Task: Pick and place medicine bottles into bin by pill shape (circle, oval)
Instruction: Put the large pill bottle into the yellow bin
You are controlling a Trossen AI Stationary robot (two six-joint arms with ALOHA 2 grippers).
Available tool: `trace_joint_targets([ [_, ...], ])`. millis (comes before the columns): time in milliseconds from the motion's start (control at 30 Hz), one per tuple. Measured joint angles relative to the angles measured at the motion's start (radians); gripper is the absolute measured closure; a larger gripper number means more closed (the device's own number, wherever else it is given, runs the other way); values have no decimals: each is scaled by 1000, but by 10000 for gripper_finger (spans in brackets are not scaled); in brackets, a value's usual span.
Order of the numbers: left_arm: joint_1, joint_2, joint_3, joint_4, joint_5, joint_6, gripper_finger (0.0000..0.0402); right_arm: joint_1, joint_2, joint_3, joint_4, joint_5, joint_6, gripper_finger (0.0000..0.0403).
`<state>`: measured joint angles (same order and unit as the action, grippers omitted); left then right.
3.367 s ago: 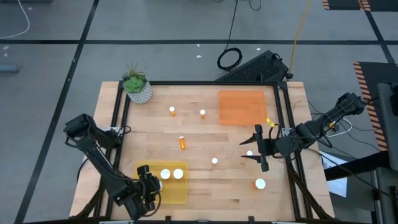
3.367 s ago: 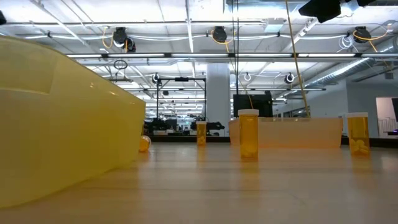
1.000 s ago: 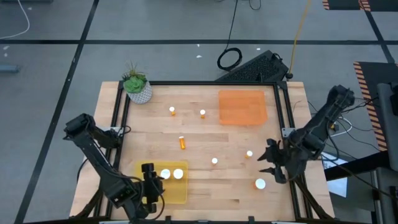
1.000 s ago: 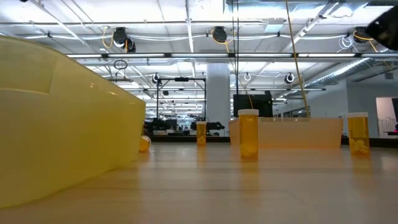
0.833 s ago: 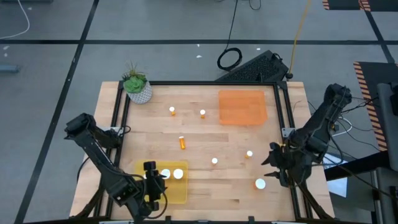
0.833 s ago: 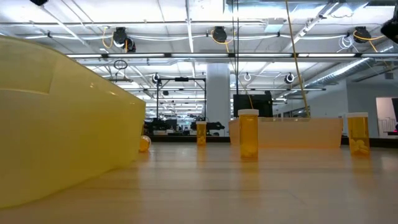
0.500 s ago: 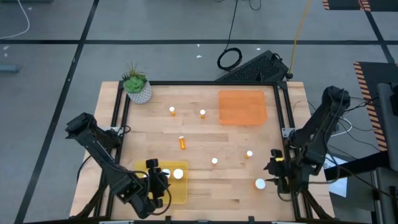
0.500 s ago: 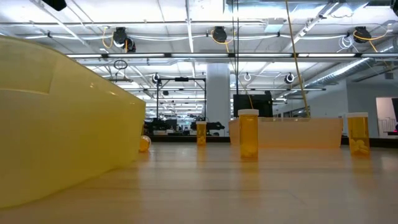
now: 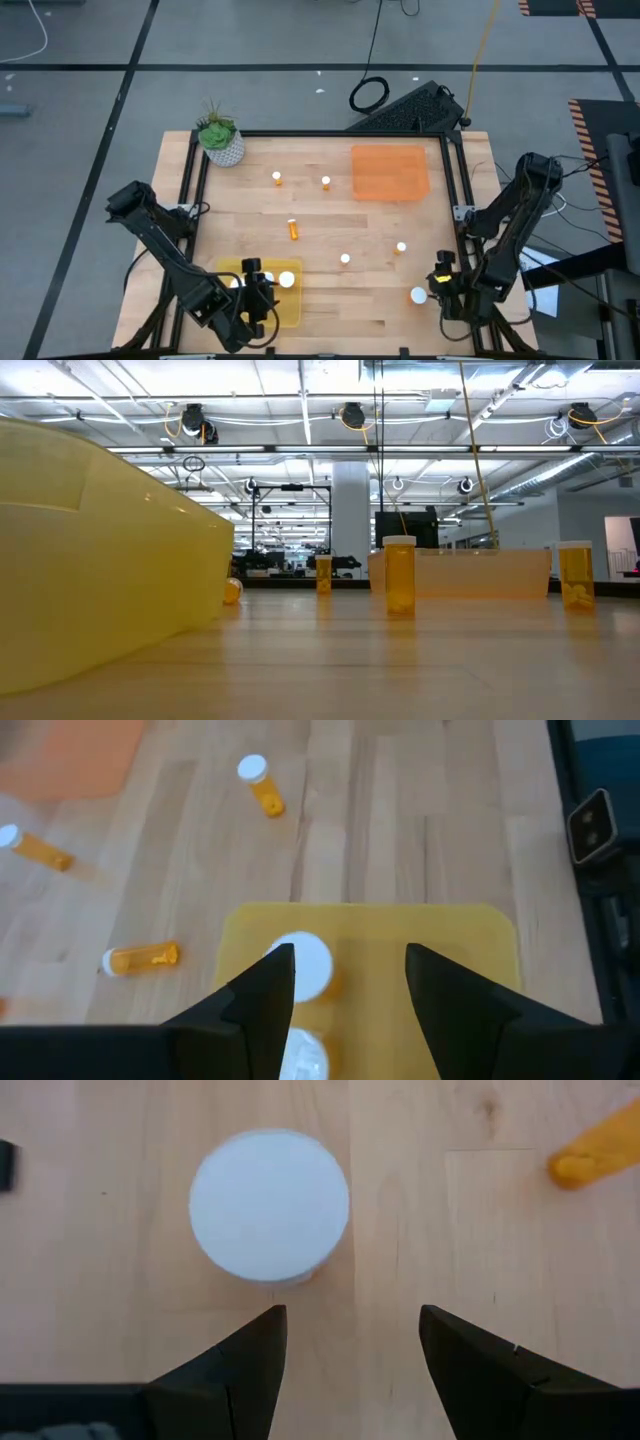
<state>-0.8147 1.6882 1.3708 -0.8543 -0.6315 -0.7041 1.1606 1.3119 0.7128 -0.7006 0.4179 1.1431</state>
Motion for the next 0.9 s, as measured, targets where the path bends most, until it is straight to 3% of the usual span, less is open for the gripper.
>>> trace_joint_targets([
  [333,43,0,0,7,0,27,206,-26,103,0,124,4,-20,181],
  [900,88,0,0,114,2,153,206,-242,176,0,415,4,-350,181],
])
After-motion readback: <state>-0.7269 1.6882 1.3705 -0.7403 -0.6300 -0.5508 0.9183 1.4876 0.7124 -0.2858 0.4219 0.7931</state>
